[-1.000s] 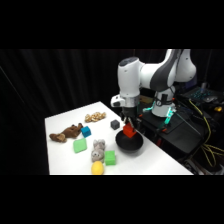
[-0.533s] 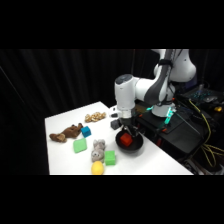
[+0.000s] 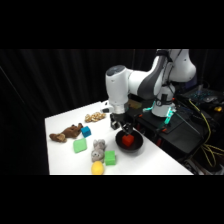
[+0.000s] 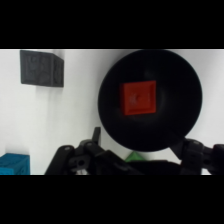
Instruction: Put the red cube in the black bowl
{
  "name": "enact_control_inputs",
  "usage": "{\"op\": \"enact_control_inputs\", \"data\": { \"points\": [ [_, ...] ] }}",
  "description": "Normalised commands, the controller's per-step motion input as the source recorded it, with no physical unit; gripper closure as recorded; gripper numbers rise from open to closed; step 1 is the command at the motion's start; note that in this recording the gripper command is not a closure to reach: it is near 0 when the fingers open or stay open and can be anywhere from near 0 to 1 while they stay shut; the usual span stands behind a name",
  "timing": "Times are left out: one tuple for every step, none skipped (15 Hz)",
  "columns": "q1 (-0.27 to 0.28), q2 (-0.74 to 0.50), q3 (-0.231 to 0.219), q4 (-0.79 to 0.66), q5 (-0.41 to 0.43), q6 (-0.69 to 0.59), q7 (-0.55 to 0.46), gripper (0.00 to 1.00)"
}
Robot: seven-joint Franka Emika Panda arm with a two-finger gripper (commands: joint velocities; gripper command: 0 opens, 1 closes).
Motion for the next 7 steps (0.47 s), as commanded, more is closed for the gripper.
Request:
{"op": "enact_control_inputs", "data": {
  "points": [
    [0.021,-0.39,-0.001,0.3,-0.045,-0.7,0.18,0.0],
    [0.017,-0.41,0.011,0.31,-0.013,-0.69,0.18,0.0],
    [0.014,-0.38,0.014,0.32,-0.009,-0.64,0.19,0.0],
    [0.003,-0.35,0.015,0.34,0.026,-0.62,0.18,0.0],
    [-0.006,-0.3,0.014,0.35,0.033,-0.55,0.17,0.0],
    [-0.015,-0.25,0.012,0.33,0.051,-0.46,0.15,0.0],
    [-0.032,-0.18,0.0,0.35,0.046,-0.44,0.13,0.0]
  ]
}}
